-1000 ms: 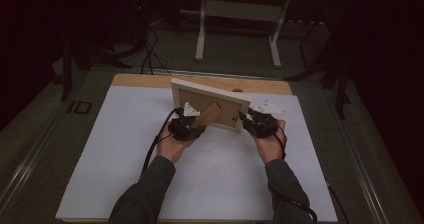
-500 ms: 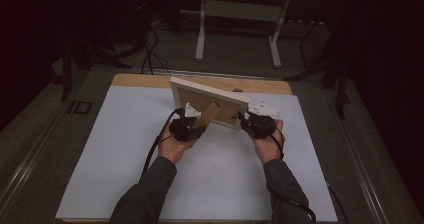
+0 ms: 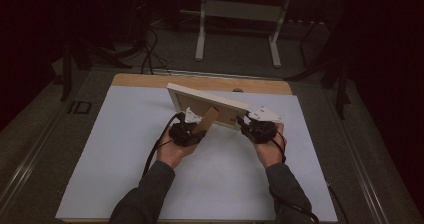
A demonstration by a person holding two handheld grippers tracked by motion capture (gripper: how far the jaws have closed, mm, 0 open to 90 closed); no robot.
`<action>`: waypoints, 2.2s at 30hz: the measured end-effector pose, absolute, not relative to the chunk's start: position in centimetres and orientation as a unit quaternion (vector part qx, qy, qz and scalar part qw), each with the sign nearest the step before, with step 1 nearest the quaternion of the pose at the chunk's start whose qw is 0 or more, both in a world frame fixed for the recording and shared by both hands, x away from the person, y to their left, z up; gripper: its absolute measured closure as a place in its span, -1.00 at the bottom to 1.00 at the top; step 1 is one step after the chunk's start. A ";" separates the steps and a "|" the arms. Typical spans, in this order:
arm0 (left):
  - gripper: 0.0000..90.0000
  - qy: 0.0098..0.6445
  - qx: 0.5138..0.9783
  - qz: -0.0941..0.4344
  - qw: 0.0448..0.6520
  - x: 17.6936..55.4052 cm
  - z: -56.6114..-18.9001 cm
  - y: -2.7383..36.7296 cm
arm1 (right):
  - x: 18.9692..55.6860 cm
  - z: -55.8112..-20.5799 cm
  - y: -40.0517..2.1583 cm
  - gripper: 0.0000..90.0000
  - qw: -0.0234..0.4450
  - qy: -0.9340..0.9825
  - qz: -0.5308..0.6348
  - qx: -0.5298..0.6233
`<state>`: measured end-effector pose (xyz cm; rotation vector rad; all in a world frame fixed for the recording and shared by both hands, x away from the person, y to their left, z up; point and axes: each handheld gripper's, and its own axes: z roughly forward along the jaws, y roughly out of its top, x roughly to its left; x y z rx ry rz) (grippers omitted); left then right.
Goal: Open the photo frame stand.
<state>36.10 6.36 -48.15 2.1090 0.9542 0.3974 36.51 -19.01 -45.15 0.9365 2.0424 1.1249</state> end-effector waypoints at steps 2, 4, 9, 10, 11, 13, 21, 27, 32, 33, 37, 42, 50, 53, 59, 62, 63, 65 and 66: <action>0.58 0.372 0.832 0.158 0.381 36.0 -48.2 6.4 | 36.3 -45.2 -19.0 0.38 0.308 0.773 0.427 0.354; 0.58 0.369 0.835 0.160 0.376 35.9 -48.3 6.4 | 36.1 -45.2 -18.9 0.37 0.309 0.774 0.427 0.351; 0.58 0.367 0.836 0.164 0.374 35.7 -48.5 6.4 | 35.7 -45.3 -18.8 0.37 0.312 0.775 0.425 0.349; 0.58 0.368 0.835 0.165 0.374 35.6 -48.6 6.3 | 35.7 -45.4 -18.8 0.37 0.312 0.775 0.423 0.349; 0.58 0.369 0.834 0.166 0.374 35.6 -48.7 6.3 | 35.6 -45.4 -18.7 0.37 0.313 0.775 0.423 0.349; 0.56 0.367 0.836 0.166 0.374 35.5 -48.7 6.3 | 35.5 -45.4 -18.7 0.37 0.316 0.776 0.422 0.347; 0.48 0.367 0.836 0.157 0.377 35.3 -49.0 6.3 | 35.2 -45.5 -18.6 0.37 0.321 0.778 0.419 0.341; 0.40 0.365 0.835 0.150 0.383 35.3 -49.1 6.4 | 35.2 -45.6 -18.6 0.36 0.320 0.777 0.420 0.341; 0.33 0.363 0.835 0.150 0.386 35.2 -49.1 6.4 | 35.3 -45.6 -18.7 0.33 0.313 0.779 0.421 0.343; 0.32 0.362 0.835 0.149 0.387 35.2 -49.0 6.5 | 35.3 -45.6 -18.7 0.31 0.310 0.780 0.422 0.342; 0.28 0.363 0.832 0.148 0.393 35.1 -48.9 6.7 | 35.3 -45.7 -18.7 0.23 0.305 0.784 0.419 0.340; 0.25 0.366 0.830 0.145 0.397 35.1 -48.7 7.1 | 35.4 -45.8 -18.7 0.17 0.298 0.789 0.415 0.340; 0.23 0.372 0.823 0.137 0.407 35.1 -48.5 7.7 | 35.5 -46.0 -18.8 0.11 0.287 0.796 0.409 0.342; 0.23 0.372 0.822 0.136 0.409 35.0 -48.4 7.8 | 35.6 -46.2 -18.8 0.09 0.285 0.799 0.405 0.342; 0.24 0.376 0.818 0.136 0.413 34.9 -48.3 8.0 | 35.6 -46.4 -18.9 0.08 0.282 0.802 0.400 0.343; 0.25 0.381 0.818 0.132 0.411 35.0 -48.4 8.2 | 35.6 -46.5 -18.9 0.08 0.281 0.802 0.400 0.342; 0.25 0.384 0.816 0.130 0.412 35.0 -48.4 8.3 | 35.6 -46.5 -18.9 0.07 0.281 0.803 0.400 0.342; 0.25 0.388 0.813 0.129 0.415 35.0 -48.4 8.5 | 35.5 -46.6 -19.0 0.07 0.280 0.804 0.399 0.342; 0.25 0.389 0.812 0.128 0.416 35.1 -48.4 8.6 | 35.5 -46.6 -19.0 0.07 0.279 0.804 0.398 0.342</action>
